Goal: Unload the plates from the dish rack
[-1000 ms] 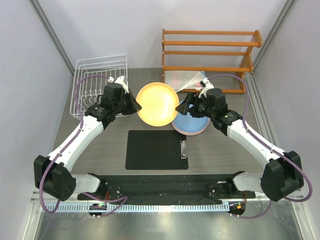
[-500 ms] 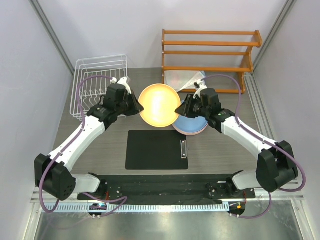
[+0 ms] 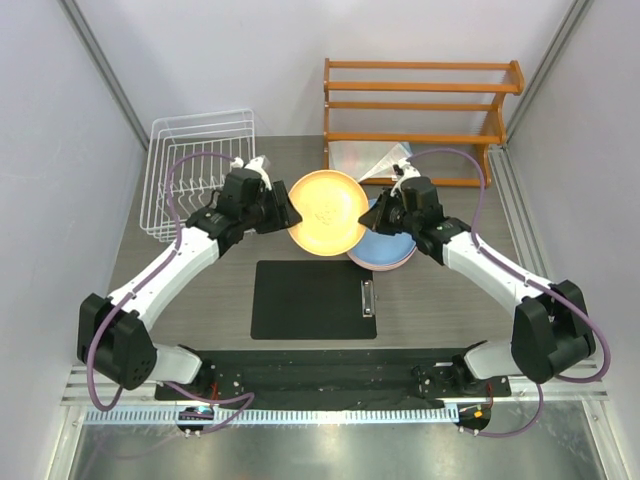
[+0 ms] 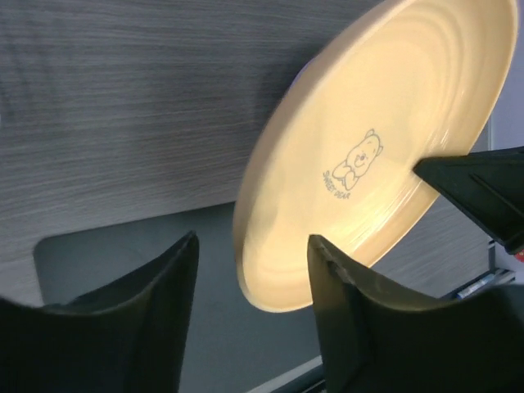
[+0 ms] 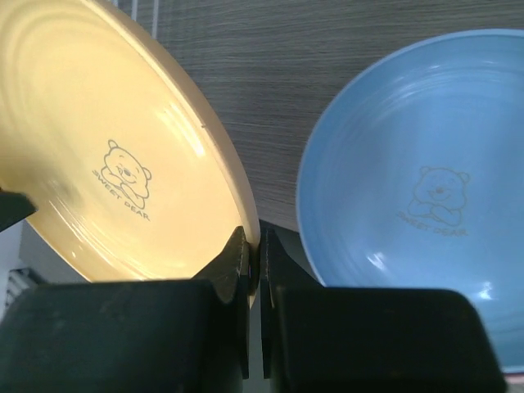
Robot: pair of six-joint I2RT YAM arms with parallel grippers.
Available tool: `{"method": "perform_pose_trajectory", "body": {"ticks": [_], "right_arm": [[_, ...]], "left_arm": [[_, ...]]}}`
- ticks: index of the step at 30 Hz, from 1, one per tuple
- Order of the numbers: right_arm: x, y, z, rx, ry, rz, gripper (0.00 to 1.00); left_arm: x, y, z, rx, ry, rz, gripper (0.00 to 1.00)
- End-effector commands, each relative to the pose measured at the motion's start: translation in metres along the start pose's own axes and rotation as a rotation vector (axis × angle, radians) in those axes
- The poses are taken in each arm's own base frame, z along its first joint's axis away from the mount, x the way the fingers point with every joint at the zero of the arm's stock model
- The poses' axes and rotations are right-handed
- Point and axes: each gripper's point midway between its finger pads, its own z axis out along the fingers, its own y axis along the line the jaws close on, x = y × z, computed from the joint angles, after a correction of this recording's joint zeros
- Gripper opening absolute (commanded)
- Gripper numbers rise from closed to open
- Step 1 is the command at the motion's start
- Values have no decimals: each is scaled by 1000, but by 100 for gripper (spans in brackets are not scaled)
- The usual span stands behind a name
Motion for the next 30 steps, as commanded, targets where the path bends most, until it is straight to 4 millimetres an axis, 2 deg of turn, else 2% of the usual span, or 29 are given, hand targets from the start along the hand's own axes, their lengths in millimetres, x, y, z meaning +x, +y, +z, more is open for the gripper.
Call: {"method": "perform_pose_trajectory", "body": {"ticks": [1, 4, 8, 9, 10, 12, 13, 17, 26, 29, 30], "right_arm": [[-29, -13, -15, 111, -114, -35, 1], [-34, -35, -25, 207, -139, -31, 1], [-37, -67, -38, 326, -159, -12, 1], [-35, -81, -41, 363, -141, -6, 1], [-35, -91, -43, 399, -138, -1, 1], [-29, -108, -47, 447, -114, 13, 1], [-28, -111, -47, 450, -108, 16, 1], [-22, -121, -45, 464, -83, 20, 1], [-15, -132, -29, 476, -22, 22, 2], [-15, -133, -27, 478, -18, 22, 9], [-15, -131, -27, 471, -14, 22, 17]], "left_arm": [[-12, -10, -3, 29, -57, 21, 81], [-17, 4, -6, -41, -90, 45, 93], [-22, 30, -13, -167, -141, 79, 96], [-25, 34, -17, -187, -161, 92, 96], [-22, 47, -18, -241, -174, 97, 97], [-23, 55, -21, -273, -192, 114, 97], [-21, 65, -23, -314, -202, 123, 98], [-20, 79, -26, -373, -223, 136, 100], [-24, 78, -39, -371, -263, 133, 100], [-27, 74, -43, -350, -281, 135, 100], [-28, 74, -44, -348, -286, 133, 99]]}}
